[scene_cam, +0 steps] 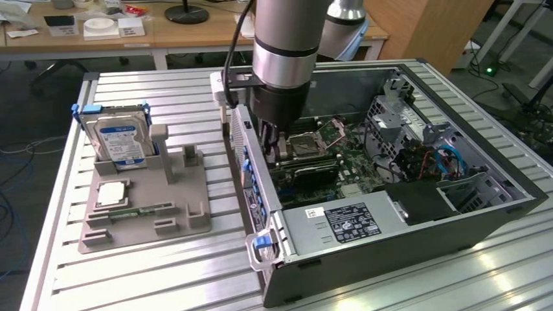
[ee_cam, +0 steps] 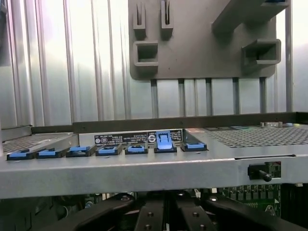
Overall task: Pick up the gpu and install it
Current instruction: 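Press down on the gpu until it lock into place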
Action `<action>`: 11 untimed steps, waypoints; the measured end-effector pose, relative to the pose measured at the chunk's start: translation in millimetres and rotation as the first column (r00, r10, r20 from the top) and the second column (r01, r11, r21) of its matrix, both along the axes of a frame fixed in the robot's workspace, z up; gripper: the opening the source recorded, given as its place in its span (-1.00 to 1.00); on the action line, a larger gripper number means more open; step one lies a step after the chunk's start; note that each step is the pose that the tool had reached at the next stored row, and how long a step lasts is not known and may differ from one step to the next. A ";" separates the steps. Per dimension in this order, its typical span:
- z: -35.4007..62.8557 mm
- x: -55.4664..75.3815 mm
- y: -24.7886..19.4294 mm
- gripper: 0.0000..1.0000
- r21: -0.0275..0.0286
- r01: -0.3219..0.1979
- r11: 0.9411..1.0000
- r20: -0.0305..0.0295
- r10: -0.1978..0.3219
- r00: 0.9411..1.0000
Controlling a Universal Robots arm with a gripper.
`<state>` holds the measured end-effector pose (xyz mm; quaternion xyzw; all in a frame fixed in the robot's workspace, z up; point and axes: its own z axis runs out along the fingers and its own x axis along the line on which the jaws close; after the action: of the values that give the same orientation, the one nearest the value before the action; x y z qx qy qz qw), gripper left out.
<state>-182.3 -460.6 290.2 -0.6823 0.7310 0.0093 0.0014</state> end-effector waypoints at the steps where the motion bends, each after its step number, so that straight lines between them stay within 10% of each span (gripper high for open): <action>1: -0.3 1.6 0.1 -0.79 0.000 0.000 1.000 0.000 0.000 1.000; 11: -13.9 22.7 2.4 -0.79 0.000 -0.009 1.000 0.001 0.009 1.000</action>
<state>-159.6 -458.3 276.3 -0.6855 0.7280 0.0089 0.0014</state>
